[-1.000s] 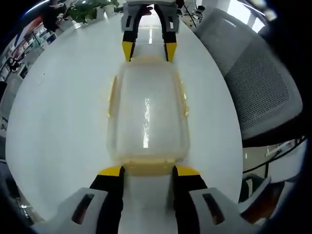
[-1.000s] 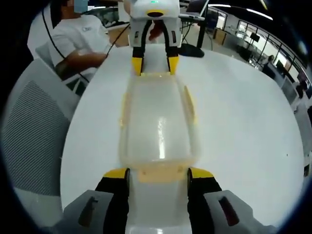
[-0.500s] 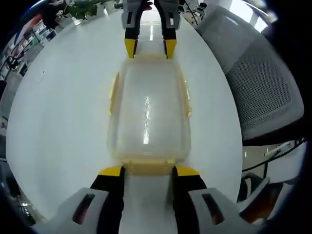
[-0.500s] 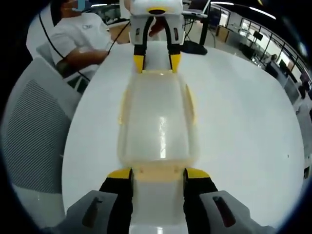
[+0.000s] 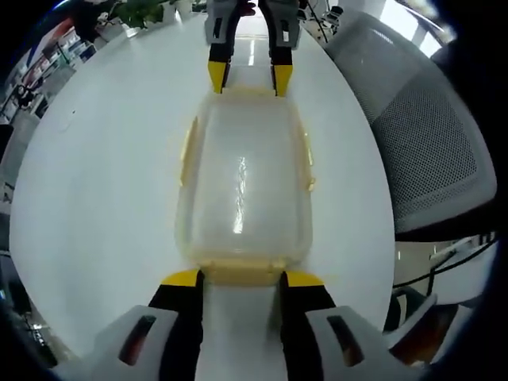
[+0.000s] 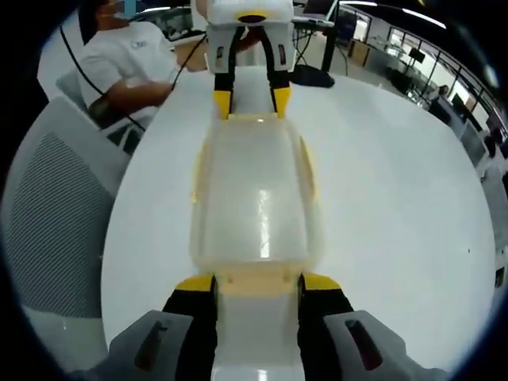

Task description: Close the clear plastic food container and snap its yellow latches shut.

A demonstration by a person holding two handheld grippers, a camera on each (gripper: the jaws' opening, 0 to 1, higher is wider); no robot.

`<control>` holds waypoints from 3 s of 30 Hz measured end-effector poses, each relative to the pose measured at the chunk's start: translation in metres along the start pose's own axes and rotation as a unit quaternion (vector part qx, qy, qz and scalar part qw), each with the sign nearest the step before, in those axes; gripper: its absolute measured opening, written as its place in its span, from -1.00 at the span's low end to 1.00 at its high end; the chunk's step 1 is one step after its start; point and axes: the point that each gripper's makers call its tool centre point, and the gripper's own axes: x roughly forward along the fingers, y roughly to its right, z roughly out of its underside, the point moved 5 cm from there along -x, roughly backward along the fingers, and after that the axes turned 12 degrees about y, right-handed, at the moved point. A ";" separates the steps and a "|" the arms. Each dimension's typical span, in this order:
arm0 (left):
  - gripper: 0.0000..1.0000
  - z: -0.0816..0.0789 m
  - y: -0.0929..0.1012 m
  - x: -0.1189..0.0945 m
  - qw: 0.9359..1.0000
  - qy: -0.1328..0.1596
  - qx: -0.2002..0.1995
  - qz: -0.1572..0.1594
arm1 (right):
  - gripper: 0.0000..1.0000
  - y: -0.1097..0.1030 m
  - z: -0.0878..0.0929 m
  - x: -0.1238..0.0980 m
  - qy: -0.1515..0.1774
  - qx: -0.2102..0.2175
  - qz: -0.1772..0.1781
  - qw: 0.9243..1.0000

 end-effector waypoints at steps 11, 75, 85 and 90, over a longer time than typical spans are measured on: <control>-0.28 0.001 0.000 -0.001 1.000 0.012 -0.004 0.000 | -0.25 0.001 0.000 0.000 -0.005 -0.002 -0.004 1.000; -0.28 -0.023 -0.012 -0.048 1.000 0.028 -0.009 0.005 | -0.26 0.014 -0.034 -0.041 0.006 0.004 -0.002 1.000; -0.28 -0.031 -0.018 -0.057 1.000 0.028 -0.004 0.002 | -0.27 0.019 -0.042 -0.053 0.009 0.002 0.004 1.000; -0.28 -0.034 -0.019 -0.061 1.000 0.024 0.002 0.002 | -0.27 0.020 -0.045 -0.057 0.009 0.002 0.006 1.000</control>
